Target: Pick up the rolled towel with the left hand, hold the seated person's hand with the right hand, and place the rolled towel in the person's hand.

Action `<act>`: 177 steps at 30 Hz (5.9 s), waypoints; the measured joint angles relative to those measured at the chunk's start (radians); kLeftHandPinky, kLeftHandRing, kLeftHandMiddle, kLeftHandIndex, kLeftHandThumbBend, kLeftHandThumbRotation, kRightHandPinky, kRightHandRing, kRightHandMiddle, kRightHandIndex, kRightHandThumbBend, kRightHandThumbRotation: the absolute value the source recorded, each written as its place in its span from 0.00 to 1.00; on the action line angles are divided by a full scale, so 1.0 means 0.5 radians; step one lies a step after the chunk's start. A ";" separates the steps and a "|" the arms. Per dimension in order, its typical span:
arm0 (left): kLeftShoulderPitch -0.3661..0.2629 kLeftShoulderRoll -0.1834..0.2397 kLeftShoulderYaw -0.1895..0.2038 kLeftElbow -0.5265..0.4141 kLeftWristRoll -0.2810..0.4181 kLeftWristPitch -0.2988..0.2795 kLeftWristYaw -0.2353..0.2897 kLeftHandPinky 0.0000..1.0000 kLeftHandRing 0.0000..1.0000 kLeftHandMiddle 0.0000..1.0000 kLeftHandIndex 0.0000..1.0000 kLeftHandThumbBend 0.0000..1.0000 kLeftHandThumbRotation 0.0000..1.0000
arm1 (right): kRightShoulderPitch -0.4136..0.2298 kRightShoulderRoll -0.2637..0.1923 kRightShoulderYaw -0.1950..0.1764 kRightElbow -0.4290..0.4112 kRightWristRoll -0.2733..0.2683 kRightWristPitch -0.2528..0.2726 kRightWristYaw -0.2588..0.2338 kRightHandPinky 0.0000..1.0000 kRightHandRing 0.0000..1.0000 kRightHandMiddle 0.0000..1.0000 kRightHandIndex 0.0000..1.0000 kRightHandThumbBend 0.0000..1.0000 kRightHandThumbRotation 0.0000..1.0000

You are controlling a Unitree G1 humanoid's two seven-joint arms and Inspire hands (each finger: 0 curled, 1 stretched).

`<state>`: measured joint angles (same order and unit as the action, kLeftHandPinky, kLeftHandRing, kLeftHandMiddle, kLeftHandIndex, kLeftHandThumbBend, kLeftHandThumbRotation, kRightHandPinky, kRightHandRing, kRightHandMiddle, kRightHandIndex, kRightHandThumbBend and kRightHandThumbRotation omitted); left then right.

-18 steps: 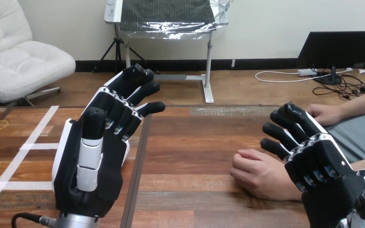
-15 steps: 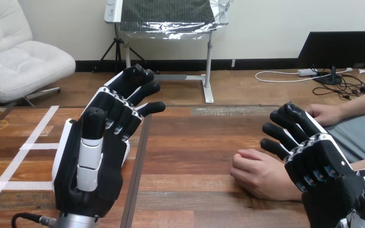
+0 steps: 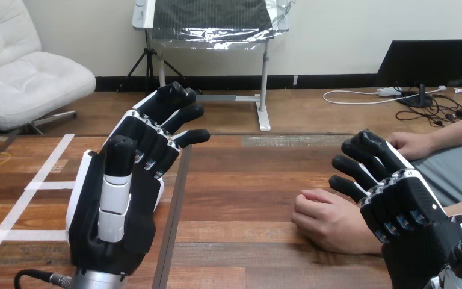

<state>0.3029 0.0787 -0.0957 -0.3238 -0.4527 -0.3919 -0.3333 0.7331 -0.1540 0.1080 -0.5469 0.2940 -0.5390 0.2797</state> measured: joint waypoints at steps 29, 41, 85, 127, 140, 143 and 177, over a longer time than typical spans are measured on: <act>-0.031 -0.023 0.185 0.009 1.134 -0.066 0.589 1.00 1.00 0.99 0.98 0.91 0.69 | -0.014 0.001 0.000 0.000 0.002 0.002 0.000 0.82 0.87 0.88 0.87 0.89 1.00; -0.102 -0.016 0.248 0.036 1.404 0.047 0.763 1.00 1.00 1.00 1.00 0.91 0.55 | -0.022 0.002 0.000 0.000 0.001 0.007 -0.001 0.82 0.86 0.88 0.87 0.88 1.00; -0.450 0.105 0.215 0.426 2.156 0.803 1.027 1.00 1.00 1.00 1.00 0.97 0.43 | -0.035 0.006 0.011 0.000 -0.009 0.006 0.000 0.84 0.87 0.89 0.87 0.88 1.00; -0.810 0.144 0.046 0.820 2.405 1.449 1.165 1.00 0.98 0.98 0.98 0.95 0.40 | -0.040 0.004 0.011 0.000 0.009 0.006 0.004 0.83 0.87 0.89 0.87 0.87 1.00; -0.897 0.145 -0.039 0.817 2.431 1.690 1.091 1.00 0.97 0.96 0.96 0.93 0.44 | -0.040 -0.004 0.011 0.000 0.020 0.007 0.004 0.87 0.88 0.89 0.88 0.87 1.00; -0.921 0.146 -0.068 0.800 2.474 1.800 1.015 1.00 0.95 0.95 0.94 0.93 0.46 | -0.040 -0.003 0.011 0.000 0.021 0.007 0.004 0.86 0.88 0.89 0.87 0.87 1.00; -1.131 0.173 -0.210 0.835 2.505 2.168 0.653 0.95 0.93 0.93 0.93 0.90 0.52 | -0.054 -0.010 0.007 0.000 0.030 0.010 0.003 0.86 0.88 0.89 0.87 0.88 1.00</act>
<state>-0.2623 0.1651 -0.2006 0.0937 0.8000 0.6921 -0.0070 0.7063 -0.1590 0.1116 -0.5469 0.3089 -0.5341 0.2811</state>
